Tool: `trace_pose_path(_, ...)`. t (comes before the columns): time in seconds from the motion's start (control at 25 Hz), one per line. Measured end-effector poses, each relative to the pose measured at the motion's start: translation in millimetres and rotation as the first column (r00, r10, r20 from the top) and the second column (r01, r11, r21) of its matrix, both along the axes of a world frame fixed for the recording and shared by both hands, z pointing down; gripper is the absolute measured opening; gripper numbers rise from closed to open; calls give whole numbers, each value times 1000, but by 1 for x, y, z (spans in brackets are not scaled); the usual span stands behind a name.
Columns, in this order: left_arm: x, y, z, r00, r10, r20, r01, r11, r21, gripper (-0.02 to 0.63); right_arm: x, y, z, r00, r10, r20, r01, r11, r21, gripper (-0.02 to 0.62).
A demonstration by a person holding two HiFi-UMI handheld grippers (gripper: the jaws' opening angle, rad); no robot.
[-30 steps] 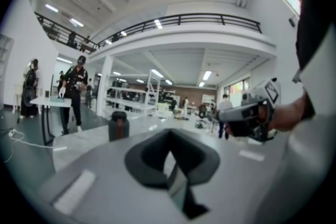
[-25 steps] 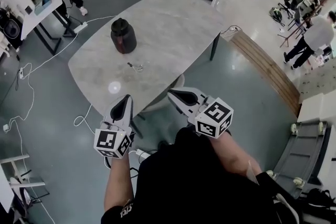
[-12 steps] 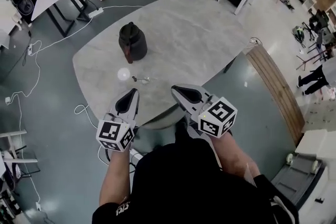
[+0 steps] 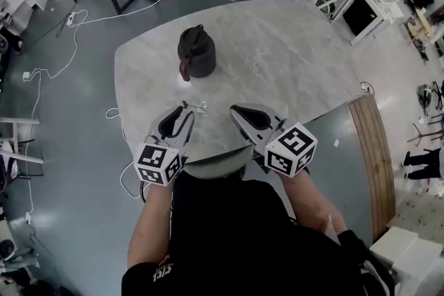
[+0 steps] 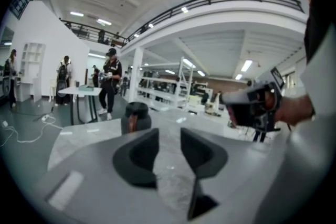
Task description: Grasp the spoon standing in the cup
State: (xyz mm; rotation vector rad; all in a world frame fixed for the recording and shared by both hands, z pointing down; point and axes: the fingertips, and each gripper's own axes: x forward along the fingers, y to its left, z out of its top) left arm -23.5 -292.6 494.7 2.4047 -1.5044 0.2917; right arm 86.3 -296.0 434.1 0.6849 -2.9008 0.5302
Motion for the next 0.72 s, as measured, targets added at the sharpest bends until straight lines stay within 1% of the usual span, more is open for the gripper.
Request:
trace_pose_path(0.12,-10,-2,20,999,-52,-10,51,998,-32,154,-4,1,1,1000,-29,2,29,1000,-9,-6)
trace_pose_path(0.24,-18,-6,35,996,-90,-26,88,994,-66,180,-2,-5,8,1000,-14,-19,14,999,-37,-6)
trace_pose_path(0.36,-24,-12,50,995,-99,-27,96,991,-96,203,-7,-7,12,999,-18,-32,16,998,-62,-6)
trace_pose_path(0.48,-29,-16,75,990,-121,-70,109,982,-154,215,-12,-6,20,998,-19,-55,15,997,-81,-6)
trace_pose_path(0.56,-31,-19,91,989,-118,-91,99,977,-188,216,-15,-7,23,998,-13,-65,7,995,-99,-6)
trace_pose_path(0.72,-38,-27,116,989,-108,-101,81,968,-237,218,-28,-6,24,995,-23,-96,13,994,-104,-6)
